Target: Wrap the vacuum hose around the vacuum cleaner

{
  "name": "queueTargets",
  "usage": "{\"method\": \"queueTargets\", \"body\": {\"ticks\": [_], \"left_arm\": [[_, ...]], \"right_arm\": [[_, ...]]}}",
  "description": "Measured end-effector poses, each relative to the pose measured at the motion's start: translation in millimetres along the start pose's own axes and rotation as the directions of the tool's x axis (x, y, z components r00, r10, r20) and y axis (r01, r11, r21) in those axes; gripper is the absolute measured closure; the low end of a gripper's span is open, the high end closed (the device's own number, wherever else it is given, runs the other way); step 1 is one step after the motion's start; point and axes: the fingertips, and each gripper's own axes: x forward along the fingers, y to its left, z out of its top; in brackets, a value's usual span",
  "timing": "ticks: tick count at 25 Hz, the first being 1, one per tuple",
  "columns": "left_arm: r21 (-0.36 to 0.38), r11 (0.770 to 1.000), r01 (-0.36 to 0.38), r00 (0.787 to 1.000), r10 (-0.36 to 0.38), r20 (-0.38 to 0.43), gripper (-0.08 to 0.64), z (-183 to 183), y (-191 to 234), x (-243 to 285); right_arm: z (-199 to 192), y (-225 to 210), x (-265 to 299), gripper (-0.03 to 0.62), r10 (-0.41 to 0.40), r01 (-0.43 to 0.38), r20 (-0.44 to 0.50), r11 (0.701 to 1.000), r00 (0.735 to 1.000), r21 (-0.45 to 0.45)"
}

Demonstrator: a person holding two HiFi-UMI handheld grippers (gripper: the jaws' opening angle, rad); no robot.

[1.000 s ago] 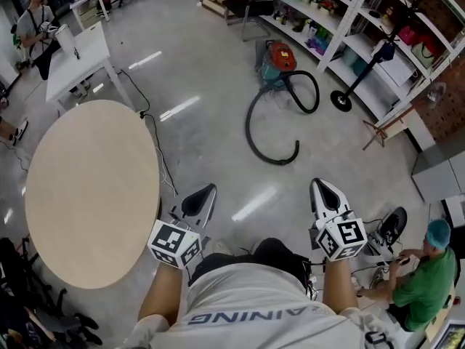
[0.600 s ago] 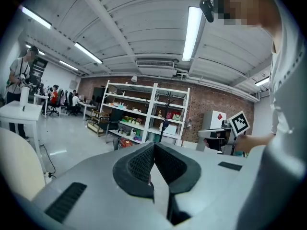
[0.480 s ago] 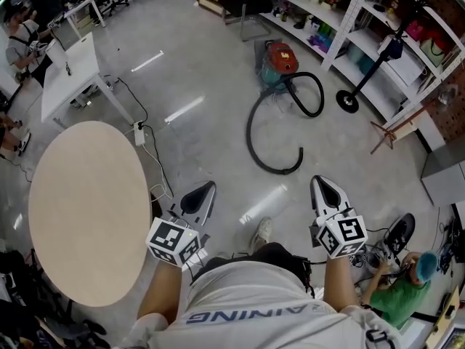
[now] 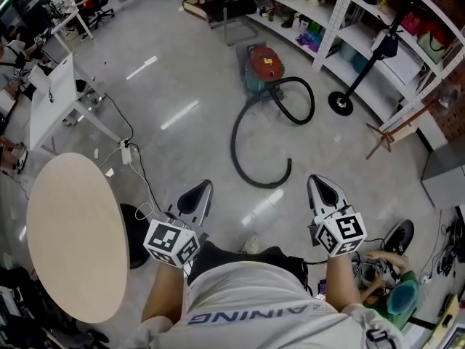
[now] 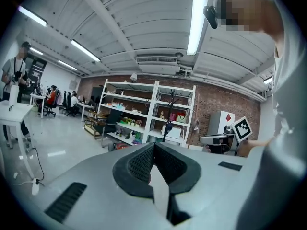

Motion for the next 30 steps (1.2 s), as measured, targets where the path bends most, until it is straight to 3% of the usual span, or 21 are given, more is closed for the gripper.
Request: {"method": "queueTargets", "body": {"ticks": [9, 14, 22, 25, 30], "left_arm": [[0.011, 0.997, 0.079, 0.996, -0.079, -0.043, 0.543, 8.0, 0.6, 102.8], [0.018, 0.987, 0.158, 0.987, -0.157, -0.046, 0.543, 14.1, 14.1, 164.6], [0.021, 0.968, 0.249, 0.968, -0.248, -0.049, 0.543, 39.3, 69.2, 245.7], [0.043, 0.965, 0.258, 0.965, -0.256, -0.060, 0.543, 43.4, 91.2, 271.7], [0.044, 0.970, 0.238, 0.969, -0.235, -0.077, 0.543, 41.6, 111.0, 304.5]], "right_arm": [[-2.3, -79.6, 30.9, 0.583, -0.070, 0.071, -0.015, 0.997, 0.997, 0.043], [0.6, -121.4, 52.0, 0.583, -0.153, 0.154, -0.019, 0.986, 0.988, 0.061], [36.5, -161.4, 119.8, 0.582, -0.252, 0.251, -0.001, 0.967, 0.968, 0.049], [46.6, -179.3, 143.5, 0.583, -0.277, 0.272, 0.024, 0.954, 0.961, 0.128], [46.9, -204.7, 176.4, 0.583, -0.274, 0.272, 0.019, 0.959, 0.961, 0.079]]}}
